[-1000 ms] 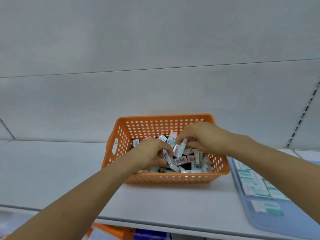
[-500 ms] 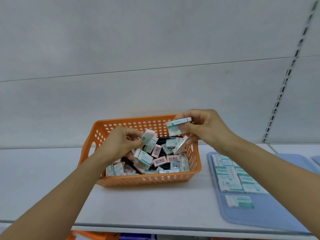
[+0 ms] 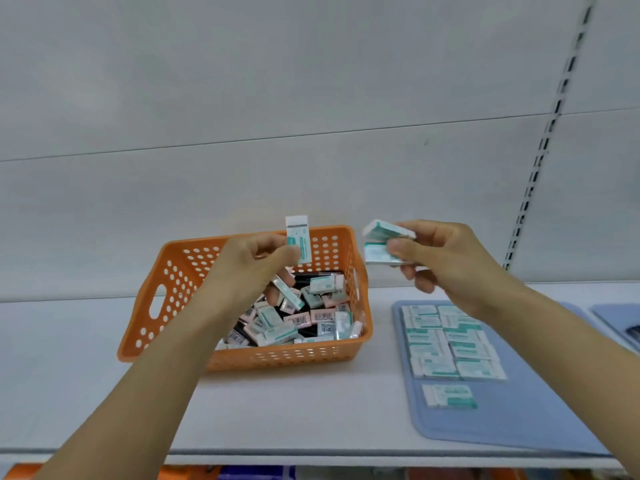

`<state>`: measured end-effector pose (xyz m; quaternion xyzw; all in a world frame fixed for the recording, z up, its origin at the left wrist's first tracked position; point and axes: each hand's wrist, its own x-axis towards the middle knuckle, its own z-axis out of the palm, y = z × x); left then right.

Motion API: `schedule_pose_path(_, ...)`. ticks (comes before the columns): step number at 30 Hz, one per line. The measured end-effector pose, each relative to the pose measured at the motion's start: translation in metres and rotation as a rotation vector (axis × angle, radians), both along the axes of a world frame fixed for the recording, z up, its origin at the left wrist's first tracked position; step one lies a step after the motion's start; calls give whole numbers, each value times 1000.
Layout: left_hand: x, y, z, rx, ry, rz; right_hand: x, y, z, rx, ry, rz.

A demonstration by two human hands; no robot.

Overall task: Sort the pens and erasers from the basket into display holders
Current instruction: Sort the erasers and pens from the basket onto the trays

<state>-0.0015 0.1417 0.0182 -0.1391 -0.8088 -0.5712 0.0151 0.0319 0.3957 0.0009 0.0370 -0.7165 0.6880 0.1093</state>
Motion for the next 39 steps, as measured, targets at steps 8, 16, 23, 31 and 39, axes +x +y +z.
schedule_pose_path(8,60,86,4,269,-97,-242,-5,66,-77,287,-291,-258)
schedule_pose_path(16,63,106,-3,307,-146,-218,-22,72,-98,710,-172,-190)
schedule_pose_path(23,82,121,-13,308,-184,-284,43,95,-87,835,54,-83)
schedule_pose_path(31,88,144,-57,241,-361,-281,118,122,-115,947,131,-30)
schedule_pose_path(39,91,149,-70,376,-451,-200,120,91,-97,800,15,-164)
